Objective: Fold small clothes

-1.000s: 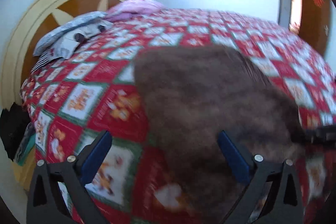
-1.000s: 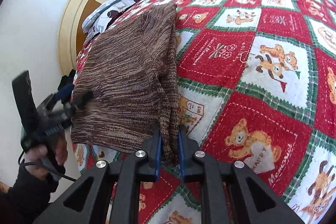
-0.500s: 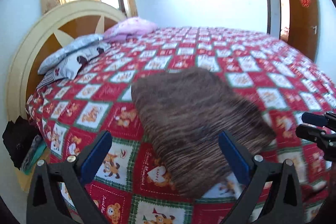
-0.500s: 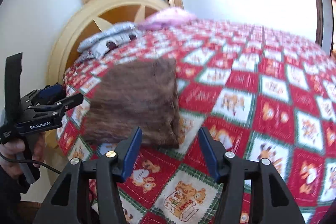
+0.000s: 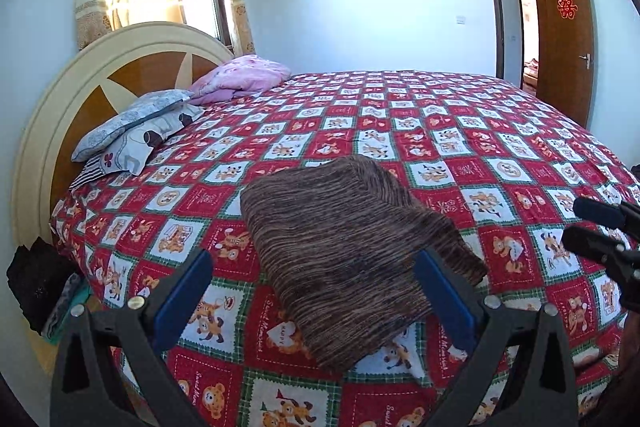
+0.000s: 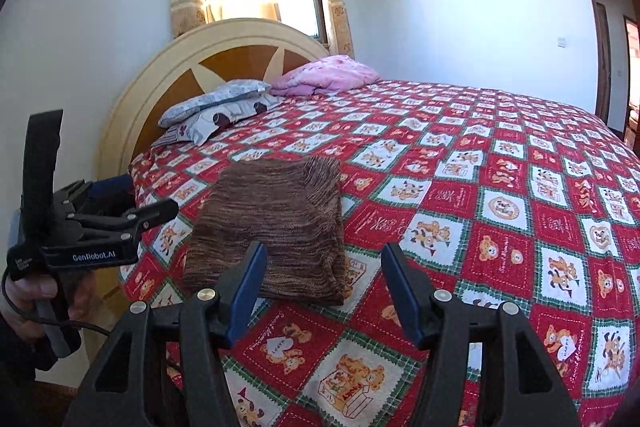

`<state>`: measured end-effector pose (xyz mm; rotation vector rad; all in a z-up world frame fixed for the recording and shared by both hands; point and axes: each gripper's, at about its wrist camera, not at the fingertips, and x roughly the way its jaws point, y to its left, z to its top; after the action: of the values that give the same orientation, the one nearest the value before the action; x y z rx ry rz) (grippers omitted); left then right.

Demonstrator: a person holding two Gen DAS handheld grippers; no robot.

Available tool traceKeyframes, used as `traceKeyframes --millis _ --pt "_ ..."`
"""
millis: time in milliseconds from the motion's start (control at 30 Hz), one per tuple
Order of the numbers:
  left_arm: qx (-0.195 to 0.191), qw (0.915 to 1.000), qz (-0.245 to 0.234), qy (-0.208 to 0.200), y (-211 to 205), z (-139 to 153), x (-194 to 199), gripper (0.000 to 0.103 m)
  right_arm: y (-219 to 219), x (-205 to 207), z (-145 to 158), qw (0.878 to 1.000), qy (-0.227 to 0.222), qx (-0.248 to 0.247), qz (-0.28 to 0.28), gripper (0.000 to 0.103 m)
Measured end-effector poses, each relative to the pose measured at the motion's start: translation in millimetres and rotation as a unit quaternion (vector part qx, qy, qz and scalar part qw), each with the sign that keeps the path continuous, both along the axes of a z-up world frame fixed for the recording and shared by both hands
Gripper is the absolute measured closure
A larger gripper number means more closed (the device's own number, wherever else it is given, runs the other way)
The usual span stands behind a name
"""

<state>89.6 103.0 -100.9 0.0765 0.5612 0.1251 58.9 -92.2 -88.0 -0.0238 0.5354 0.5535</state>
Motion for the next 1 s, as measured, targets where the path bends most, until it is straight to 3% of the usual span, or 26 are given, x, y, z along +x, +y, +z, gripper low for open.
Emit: traceKeyframes --millis 1000 --pt "0.002 1.0 0.001 -0.009 -2.2 6.1 -3.7 0.0 7.0 -3.9 -5.0 1.0 0.004 -0.003 0.008 0.042"
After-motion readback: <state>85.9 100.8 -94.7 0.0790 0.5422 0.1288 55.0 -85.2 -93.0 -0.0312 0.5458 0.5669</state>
